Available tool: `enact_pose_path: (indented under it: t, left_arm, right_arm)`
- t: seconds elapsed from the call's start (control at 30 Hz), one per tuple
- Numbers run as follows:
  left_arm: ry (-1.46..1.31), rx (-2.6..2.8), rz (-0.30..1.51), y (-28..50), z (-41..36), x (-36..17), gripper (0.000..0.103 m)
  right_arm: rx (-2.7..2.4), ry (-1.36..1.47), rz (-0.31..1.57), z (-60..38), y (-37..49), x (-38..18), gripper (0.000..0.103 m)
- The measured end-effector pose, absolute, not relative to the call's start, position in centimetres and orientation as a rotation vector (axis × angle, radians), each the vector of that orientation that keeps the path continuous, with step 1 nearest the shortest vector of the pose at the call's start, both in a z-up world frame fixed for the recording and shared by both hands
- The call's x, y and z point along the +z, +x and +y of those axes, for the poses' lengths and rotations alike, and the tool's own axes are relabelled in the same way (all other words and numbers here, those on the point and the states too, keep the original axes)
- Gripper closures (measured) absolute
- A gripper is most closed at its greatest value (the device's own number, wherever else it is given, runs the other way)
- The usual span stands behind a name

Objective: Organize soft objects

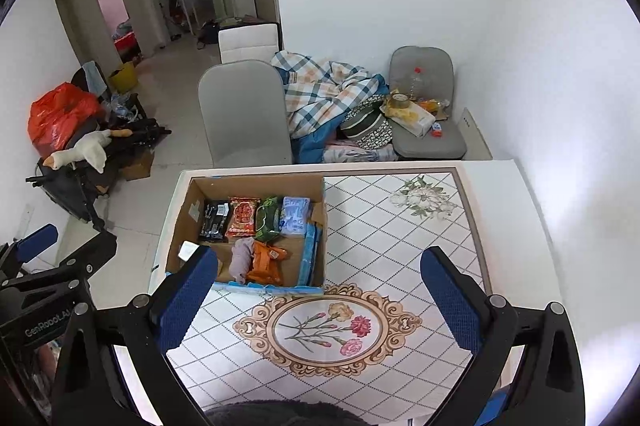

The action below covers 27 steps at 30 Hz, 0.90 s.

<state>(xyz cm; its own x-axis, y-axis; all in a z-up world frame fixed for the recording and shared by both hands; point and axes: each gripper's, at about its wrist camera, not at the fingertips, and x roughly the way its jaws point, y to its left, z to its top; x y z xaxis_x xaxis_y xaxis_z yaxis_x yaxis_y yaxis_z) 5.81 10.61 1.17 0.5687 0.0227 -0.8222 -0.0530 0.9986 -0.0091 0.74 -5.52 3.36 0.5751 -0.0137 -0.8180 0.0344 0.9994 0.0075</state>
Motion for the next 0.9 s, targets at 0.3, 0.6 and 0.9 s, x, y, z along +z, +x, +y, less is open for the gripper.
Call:
enact_pose_path:
  t: [0.3,0.6,0.9]
  left_arm:
    - [-0.036,0.035,0.971,5.49,10.61,1.45,0.001]
    - [-0.041,0.038,0.978,5.29,10.77,1.68,0.001]
    - [-0.036,0.039,0.995,5.14,10.92,1.34,0.001]
  right_arm:
    - [-0.036,0.021,0.953,-5.92,0.46,3.66,0.0]
    - [-0.037,0.009,0.956,-5.88,0.35,3.56,0.0]
    - [-0.028,0.007,0.966,-5.69,0.1,3.35,0.0]
